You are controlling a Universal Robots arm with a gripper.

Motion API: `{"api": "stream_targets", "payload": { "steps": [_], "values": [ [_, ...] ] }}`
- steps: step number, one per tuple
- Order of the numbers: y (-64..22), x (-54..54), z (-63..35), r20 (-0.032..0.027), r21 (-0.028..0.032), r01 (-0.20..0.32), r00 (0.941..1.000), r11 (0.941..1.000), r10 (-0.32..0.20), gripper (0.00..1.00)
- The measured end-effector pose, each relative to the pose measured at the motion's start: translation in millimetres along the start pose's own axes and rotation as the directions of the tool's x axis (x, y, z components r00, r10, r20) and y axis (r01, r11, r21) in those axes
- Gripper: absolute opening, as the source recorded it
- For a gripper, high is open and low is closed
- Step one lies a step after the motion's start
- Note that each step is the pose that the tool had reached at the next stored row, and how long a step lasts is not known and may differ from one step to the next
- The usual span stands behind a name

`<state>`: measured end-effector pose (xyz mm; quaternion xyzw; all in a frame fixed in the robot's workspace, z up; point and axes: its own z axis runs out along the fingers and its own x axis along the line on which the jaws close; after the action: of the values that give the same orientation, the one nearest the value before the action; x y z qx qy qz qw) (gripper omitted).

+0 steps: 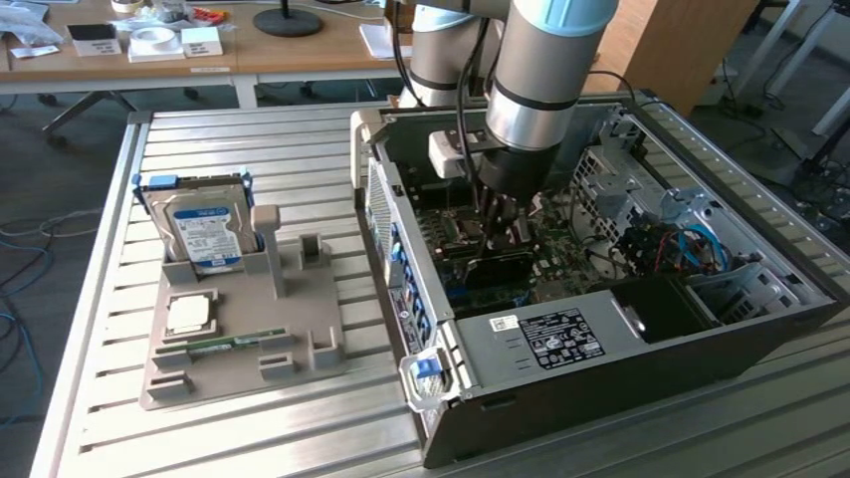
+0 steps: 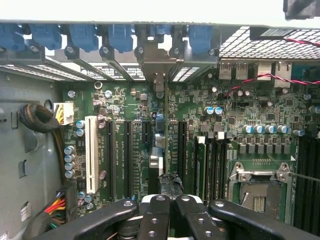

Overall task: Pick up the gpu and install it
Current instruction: 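Press down on the gpu until it lock into place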

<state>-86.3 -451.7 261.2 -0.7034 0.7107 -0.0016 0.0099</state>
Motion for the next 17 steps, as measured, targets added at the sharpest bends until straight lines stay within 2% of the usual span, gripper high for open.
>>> {"api": "stream_targets", "payload": {
  "steps": [17],
  "values": [
    [1.0,0.0,1.7,0.0002,0.0001,0.000,1.0000,1.0000,0.000,0.11]
  ]
}}
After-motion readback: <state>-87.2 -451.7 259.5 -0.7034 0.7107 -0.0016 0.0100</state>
